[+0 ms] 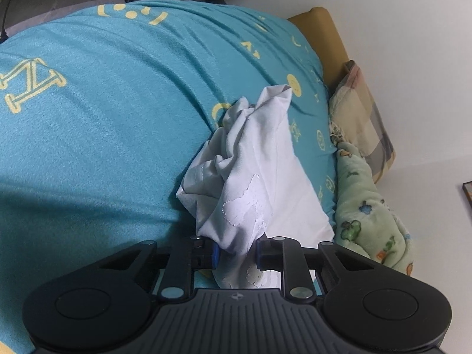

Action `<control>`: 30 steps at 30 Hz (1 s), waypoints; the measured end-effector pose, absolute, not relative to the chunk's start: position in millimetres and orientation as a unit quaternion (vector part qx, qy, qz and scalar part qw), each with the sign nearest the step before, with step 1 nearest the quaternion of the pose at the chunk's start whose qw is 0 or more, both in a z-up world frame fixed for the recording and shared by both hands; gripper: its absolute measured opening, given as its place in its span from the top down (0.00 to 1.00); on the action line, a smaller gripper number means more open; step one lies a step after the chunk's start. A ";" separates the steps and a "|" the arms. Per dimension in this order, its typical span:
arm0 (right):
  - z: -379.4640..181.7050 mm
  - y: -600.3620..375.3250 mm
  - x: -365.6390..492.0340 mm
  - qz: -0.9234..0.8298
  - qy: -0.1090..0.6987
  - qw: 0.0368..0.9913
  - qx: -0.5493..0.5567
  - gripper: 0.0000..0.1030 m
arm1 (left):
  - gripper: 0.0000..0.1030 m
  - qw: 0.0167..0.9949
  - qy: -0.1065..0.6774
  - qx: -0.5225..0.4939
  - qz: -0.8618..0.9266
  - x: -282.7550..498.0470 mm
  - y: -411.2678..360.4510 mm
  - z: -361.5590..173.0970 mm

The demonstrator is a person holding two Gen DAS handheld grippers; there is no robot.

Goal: Fold clothes
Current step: 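Grasp the folded shirt with the left gripper and lift it, then carry the folded shirt onto the green blanket and open the left gripper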

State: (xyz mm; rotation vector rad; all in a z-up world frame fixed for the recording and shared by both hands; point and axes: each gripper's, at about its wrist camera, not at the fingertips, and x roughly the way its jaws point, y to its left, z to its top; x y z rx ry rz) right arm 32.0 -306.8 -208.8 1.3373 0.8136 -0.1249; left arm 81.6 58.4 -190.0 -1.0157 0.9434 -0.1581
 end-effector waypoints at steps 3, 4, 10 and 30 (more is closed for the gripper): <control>-198.4 -307.7 26.6 -0.058 0.357 0.725 0.585 0.84 | 0.80 0.769 0.431 -0.464 -0.083 75.9 55.5 -182.7; -189.3 -307.7 21.0 -0.054 0.350 0.736 0.576 0.86 | 0.81 0.769 0.430 -0.464 -0.092 70.2 53.4 -175.0; -133.9 -312.6 -15.1 -0.033 0.306 0.791 0.528 0.88 | 0.82 0.766 0.421 -0.462 -0.146 36.2 40.7 -128.5; 31.6 -594.7 -74.3 -0.112 0.124 0.841 0.515 0.88 | 0.82 0.755 0.417 -0.314 -0.396 88.2 -282.8 53.2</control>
